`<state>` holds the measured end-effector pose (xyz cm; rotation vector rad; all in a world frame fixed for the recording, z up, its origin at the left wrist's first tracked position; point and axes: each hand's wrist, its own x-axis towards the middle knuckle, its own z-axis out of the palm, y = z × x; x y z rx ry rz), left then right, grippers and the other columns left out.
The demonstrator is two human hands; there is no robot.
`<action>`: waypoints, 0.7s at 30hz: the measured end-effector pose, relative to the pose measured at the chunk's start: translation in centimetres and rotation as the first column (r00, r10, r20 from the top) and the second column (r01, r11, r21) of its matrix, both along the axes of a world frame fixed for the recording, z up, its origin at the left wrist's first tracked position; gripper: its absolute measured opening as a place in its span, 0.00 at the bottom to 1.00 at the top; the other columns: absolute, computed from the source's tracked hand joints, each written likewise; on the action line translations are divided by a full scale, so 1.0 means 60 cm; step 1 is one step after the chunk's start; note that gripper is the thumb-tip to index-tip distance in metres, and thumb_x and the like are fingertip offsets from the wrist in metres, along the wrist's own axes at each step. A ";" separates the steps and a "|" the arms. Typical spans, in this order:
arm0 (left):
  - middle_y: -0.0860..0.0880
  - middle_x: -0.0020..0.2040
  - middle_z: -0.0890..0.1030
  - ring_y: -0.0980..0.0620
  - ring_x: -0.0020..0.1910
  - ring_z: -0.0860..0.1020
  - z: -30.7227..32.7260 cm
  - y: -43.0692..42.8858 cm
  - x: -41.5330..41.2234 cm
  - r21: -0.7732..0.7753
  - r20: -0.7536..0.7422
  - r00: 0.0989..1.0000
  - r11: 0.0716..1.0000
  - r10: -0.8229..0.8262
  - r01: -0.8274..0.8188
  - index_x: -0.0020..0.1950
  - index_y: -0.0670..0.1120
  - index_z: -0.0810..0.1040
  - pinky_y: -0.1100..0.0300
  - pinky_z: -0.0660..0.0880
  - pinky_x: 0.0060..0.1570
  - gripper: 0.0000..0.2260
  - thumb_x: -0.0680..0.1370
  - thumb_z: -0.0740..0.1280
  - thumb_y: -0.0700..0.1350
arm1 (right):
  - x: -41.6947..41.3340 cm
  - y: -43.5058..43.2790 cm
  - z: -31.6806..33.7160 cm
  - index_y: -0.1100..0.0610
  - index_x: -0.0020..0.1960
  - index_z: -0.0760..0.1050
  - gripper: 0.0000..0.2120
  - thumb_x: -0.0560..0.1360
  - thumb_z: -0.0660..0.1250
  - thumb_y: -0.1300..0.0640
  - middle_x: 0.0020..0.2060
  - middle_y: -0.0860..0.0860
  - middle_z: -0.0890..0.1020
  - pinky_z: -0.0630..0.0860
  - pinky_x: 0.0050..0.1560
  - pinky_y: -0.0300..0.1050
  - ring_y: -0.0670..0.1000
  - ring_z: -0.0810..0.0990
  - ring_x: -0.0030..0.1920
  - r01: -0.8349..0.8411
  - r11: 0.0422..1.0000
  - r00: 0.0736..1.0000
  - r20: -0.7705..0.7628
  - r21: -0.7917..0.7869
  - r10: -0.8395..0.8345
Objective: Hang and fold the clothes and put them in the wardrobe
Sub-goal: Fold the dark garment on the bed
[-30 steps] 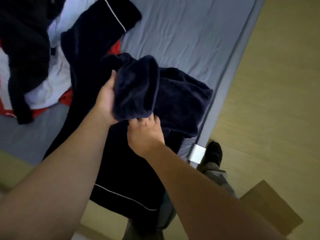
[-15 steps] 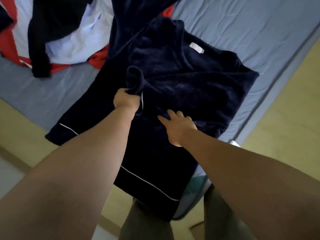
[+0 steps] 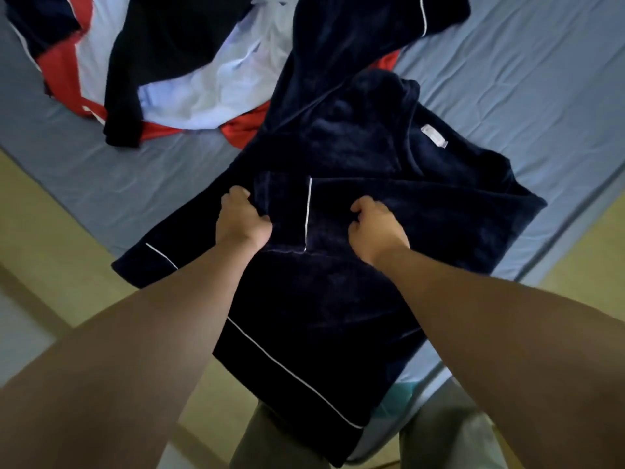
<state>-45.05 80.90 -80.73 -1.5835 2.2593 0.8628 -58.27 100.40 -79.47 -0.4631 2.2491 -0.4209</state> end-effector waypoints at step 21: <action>0.50 0.65 0.81 0.49 0.63 0.76 0.002 -0.025 -0.071 0.006 -0.152 0.844 0.854 -0.514 0.521 0.63 0.52 0.80 0.49 0.68 0.68 0.14 0.79 0.68 0.53 | -0.118 -0.275 0.043 0.57 0.60 0.80 0.15 0.77 0.71 0.50 0.52 0.53 0.86 0.78 0.53 0.47 0.53 0.84 0.53 0.972 0.233 0.103 0.937 -0.023 -0.334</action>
